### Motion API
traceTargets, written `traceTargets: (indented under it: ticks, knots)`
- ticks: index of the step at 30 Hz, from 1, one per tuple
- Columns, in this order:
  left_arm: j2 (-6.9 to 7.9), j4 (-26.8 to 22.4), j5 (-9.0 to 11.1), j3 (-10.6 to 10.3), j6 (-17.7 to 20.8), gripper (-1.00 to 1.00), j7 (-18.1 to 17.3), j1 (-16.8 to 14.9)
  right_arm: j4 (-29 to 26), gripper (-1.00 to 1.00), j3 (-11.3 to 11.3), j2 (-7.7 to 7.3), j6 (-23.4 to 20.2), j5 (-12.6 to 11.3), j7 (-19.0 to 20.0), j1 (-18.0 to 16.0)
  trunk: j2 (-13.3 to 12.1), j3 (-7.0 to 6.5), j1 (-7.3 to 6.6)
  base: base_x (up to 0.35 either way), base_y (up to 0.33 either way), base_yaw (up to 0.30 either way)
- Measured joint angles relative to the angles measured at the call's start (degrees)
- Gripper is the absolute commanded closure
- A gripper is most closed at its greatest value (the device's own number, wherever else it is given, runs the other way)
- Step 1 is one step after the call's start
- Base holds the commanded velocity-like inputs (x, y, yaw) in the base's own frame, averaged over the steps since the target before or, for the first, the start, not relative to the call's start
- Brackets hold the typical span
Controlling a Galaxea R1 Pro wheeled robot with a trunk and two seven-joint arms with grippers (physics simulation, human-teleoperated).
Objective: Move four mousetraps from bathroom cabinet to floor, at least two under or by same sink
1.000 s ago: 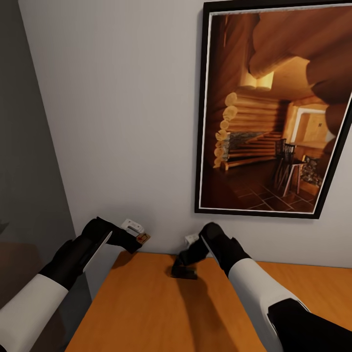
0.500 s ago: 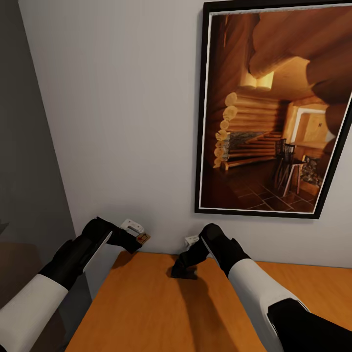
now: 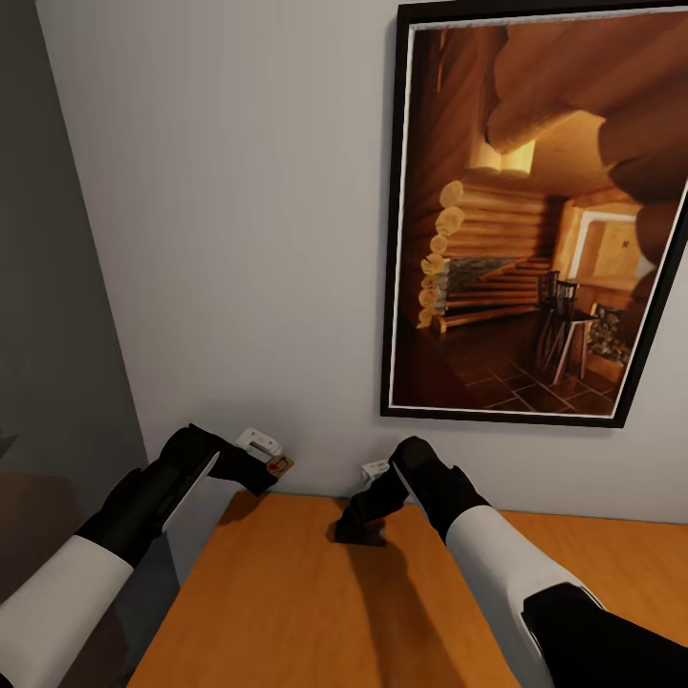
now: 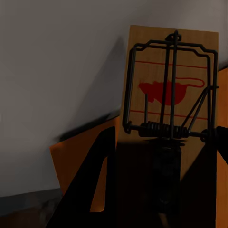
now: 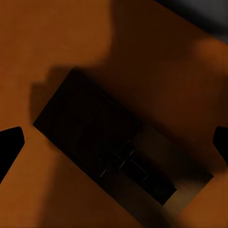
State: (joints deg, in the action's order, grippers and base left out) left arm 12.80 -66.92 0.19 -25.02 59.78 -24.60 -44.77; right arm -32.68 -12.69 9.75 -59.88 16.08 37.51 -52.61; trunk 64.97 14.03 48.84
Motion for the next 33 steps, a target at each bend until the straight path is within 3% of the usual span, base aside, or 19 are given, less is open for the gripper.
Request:
traceTargets:
  ticks: [16,33]
  knots:
    - [0.45,-0.7,-0.03,-0.18,-0.02,1.0,-0.17,0.13,-0.52,-1.0,-0.2,0.25,0.25,-0.4,-0.17,-0.08,0.0,0.0,0.0,0.0,0.0,0.0]
    - [-1.59,-0.78,-0.08,-0.33,-0.03,1.0,-0.08,0.12,-0.92,-1.0,-0.49,-0.16,0.0,0.09,-0.19,-0.14,0.0,0.0,0.0,0.0,0.0,0.0]
